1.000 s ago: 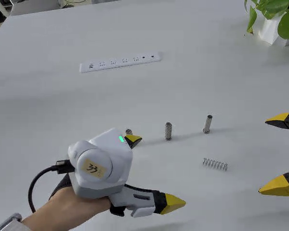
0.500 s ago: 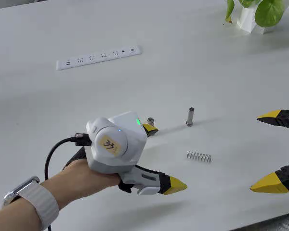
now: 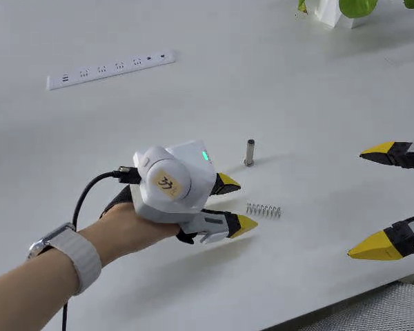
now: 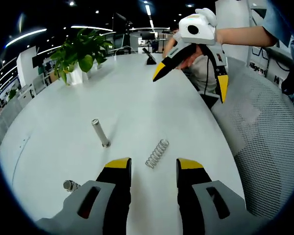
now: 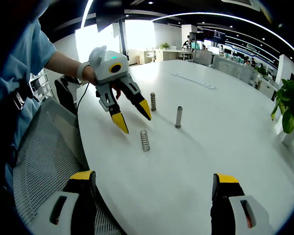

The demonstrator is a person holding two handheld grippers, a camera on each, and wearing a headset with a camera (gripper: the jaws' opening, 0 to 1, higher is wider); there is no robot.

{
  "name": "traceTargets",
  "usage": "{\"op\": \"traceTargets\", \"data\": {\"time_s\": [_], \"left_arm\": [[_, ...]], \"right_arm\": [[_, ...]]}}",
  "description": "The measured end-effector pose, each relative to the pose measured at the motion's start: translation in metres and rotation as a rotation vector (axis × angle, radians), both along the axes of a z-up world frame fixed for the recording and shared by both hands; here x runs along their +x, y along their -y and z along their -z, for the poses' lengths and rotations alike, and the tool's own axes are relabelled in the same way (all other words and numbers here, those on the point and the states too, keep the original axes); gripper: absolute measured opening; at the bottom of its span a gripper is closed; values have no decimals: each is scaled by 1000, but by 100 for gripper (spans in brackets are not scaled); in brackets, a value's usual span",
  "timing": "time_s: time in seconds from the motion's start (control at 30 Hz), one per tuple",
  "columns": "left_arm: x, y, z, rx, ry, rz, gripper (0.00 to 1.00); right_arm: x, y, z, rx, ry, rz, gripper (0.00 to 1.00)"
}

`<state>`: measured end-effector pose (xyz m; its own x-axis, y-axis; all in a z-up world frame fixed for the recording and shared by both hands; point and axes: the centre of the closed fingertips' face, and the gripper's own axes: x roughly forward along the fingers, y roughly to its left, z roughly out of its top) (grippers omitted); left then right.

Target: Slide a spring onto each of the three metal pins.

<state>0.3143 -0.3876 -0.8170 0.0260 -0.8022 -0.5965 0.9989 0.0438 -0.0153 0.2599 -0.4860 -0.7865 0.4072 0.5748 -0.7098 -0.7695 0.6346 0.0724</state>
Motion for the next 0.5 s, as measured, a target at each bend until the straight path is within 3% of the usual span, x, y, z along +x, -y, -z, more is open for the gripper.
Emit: {"op": "traceTargets", "data": {"time_s": [0.23,0.5], "left_arm": [[1,8,13,36,-6,39,22],[-1,12,24,90,11,96,19]], "right_arm": [[-2,-1,3,11,-11,8,98],[-2,1,4,18,-15,22,98]]}}
